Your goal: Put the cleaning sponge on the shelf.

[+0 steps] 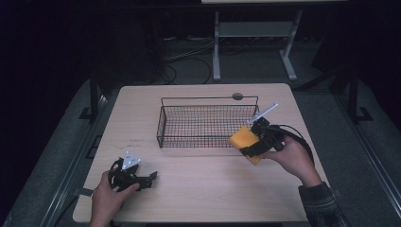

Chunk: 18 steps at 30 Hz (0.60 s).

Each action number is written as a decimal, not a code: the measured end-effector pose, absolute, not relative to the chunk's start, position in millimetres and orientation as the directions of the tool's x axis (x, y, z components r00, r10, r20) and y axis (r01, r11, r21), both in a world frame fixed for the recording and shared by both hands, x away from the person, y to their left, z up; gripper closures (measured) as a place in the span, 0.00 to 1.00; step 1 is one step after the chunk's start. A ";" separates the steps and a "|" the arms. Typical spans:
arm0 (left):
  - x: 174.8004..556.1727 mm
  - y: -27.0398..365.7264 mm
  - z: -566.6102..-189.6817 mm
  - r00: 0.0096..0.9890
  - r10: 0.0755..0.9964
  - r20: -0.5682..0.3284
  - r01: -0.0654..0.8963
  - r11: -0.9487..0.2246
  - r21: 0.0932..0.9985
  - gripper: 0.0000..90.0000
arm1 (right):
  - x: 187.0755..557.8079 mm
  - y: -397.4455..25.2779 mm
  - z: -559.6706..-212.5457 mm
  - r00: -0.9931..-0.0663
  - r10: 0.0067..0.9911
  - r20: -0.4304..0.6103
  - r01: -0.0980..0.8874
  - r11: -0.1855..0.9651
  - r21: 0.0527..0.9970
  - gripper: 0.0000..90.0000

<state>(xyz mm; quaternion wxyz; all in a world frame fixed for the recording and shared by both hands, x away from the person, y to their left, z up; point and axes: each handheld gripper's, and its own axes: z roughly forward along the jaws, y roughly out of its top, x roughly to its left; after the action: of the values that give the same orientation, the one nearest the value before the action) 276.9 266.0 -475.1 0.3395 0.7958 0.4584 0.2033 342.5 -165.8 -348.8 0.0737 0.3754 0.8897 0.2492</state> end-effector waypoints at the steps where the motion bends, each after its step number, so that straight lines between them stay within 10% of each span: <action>1: 276.9 266.0 -475.1 0.497 0.868 0.012 0.592 -0.349 0.727 0.14 | 343.7 -165.9 -347.9 -0.705 0.707 0.054 0.632 0.592 0.500 0.26; 18: 276.9 266.0 -475.1 0.497 0.868 0.012 0.592 -0.349 0.727 0.14 | 370.2 -166.3 -334.3 -0.681 0.731 0.042 0.646 0.573 0.505 0.26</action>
<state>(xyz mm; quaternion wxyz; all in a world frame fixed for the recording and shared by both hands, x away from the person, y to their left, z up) 276.9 266.0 -475.1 0.3394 0.7958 0.4584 0.2033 370.2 -166.3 -334.3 0.0858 0.3900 0.8826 0.2481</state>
